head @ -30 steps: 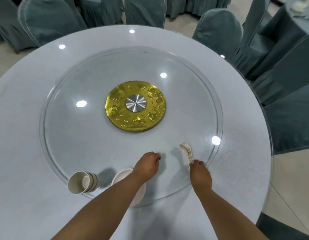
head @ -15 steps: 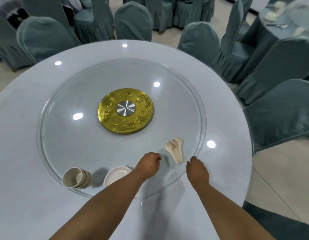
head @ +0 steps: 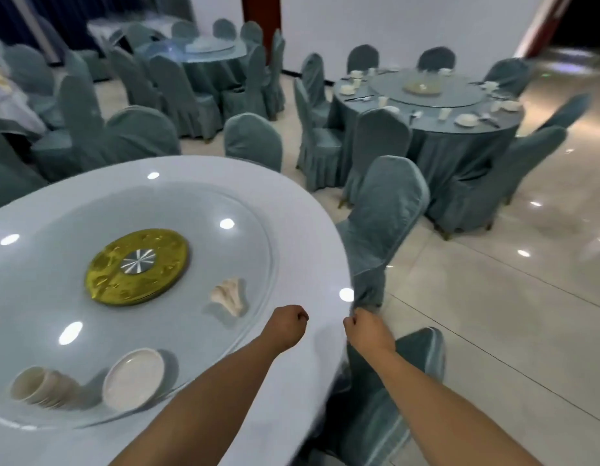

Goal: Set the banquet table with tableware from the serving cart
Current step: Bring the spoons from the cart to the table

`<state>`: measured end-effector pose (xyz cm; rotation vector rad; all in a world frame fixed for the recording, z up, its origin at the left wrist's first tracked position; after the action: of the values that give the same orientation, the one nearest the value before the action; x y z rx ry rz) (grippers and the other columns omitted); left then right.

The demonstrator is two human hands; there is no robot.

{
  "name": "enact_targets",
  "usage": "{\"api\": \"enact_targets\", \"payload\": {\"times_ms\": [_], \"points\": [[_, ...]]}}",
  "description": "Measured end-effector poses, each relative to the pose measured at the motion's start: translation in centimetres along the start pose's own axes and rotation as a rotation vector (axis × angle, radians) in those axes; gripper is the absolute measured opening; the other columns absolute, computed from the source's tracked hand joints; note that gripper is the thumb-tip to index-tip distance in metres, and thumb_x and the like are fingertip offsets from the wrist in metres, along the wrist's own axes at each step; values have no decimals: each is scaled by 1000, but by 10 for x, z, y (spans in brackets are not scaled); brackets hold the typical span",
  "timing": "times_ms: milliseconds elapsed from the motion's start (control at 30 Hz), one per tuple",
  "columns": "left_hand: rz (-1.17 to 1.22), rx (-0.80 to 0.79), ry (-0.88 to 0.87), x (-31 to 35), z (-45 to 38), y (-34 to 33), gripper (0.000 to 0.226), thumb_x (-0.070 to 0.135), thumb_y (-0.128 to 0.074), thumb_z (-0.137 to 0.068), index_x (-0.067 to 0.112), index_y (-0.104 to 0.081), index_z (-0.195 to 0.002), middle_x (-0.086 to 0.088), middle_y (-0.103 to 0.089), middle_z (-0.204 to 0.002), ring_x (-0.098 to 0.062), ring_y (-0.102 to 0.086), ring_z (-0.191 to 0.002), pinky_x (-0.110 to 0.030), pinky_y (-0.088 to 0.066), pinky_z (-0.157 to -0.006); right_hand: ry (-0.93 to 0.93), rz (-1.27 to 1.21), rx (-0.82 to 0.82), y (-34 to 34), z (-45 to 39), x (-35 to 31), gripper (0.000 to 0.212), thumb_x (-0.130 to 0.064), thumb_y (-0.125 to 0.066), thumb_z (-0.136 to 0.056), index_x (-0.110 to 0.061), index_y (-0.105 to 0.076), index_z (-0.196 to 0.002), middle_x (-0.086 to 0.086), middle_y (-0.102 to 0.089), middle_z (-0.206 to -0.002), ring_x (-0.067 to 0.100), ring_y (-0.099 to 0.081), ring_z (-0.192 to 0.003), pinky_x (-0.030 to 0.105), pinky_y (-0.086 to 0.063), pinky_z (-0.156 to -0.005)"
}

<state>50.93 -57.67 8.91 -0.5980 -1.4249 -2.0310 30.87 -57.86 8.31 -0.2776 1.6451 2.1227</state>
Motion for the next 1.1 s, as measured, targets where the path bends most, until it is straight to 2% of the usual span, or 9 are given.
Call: {"api": "enact_targets", "payload": {"times_ms": [100, 200, 267, 467, 600, 733, 800, 933, 1100], "points": [[-34, -67, -71, 55, 14, -46, 30, 16, -42, -94, 15, -71, -103, -3, -69, -105, -20, -64, -88, -25, -51, -69, -71, -42, 43, 37, 26, 67, 24, -30, -40, -94, -15, -54, -82, 9, -65, -92, 29, -61, -85, 35, -50, -75], [-92, -121, -164, 105, 26, -87, 31, 15, -44, -93, 13, -73, -102, -5, -70, -107, -22, -64, -93, -28, -53, -81, -177, -76, 107, 67, 49, 125, 32, -30, -37, -96, -11, -62, -99, 13, -63, -109, 33, -63, -94, 36, -49, -80], [-118, -158, -227, 134, 32, -112, 30, 16, -45, -93, 11, -73, -102, -7, -71, -107, -24, -65, -98, -27, -51, -86, -231, -97, 131, 83, 64, 160, 35, -34, -34, -99, -10, -60, -100, 14, -65, -106, 32, -63, -92, 33, -48, -76], [-206, -311, -374, 211, 46, -185, 27, 17, -47, -94, 13, -73, -101, -9, -72, -99, -25, -68, -90, -26, -54, -80, -420, -170, 280, 114, 122, 256, 34, -37, -37, -95, -14, -45, -70, 9, -62, -80, 29, -60, -76, 30, -40, -62], [-289, -448, -479, 247, 50, -237, 28, 15, -46, -95, 16, -72, -105, -6, -70, -107, -24, -66, -92, -28, -56, -81, -621, -217, 357, 121, 170, 305, 35, -35, -38, -93, -13, -43, -67, 3, -54, -67, 20, -49, -60, 26, -34, -52], [-337, -582, -570, 278, 63, -287, 28, 15, -46, -94, 17, -73, -104, -6, -68, -109, -20, -62, -86, -21, -49, -74, -853, -251, 383, 119, 225, 353, 31, -34, -38, -91, -12, -45, -69, 2, -55, -71, 17, -46, -60, 24, -35, -54], [-328, -621, -581, 285, 67, -298, 28, 14, -46, -94, 15, -72, -103, -8, -69, -108, -24, -65, -89, -24, -52, -74, -906, -257, 355, 121, 243, 365, 30, -34, -37, -93, -12, -51, -78, 5, -62, -84, 20, -53, -70, 27, -43, -62], [-344, -766, -653, 309, 94, -342, 29, 13, -43, -94, 11, -72, -102, -9, -70, -104, -27, -67, -93, -32, -57, -77, -1086, -249, 363, 119, 293, 397, 33, -33, -37, -95, -11, -61, -100, 13, -66, -108, 30, -58, -93, 31, -40, -71], [-392, -882, -714, 339, 136, -393, 29, 16, -44, -95, 8, -70, -102, -11, -69, -104, -29, -67, -95, -35, -57, -81, -1235, -298, 467, 109, 358, 430, 35, -40, -39, -95, -16, -64, -102, 10, -67, -100, 32, -64, -94, 33, -45, -70]]}}
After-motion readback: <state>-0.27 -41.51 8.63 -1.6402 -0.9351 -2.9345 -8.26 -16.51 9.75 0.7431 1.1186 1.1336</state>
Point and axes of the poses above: each hand's wrist, its own z-axis away from the middle knuckle, its own y-axis out of the back of the hand, x = y × z, the point moved 1 cm from there along -z, towards the middle knuckle
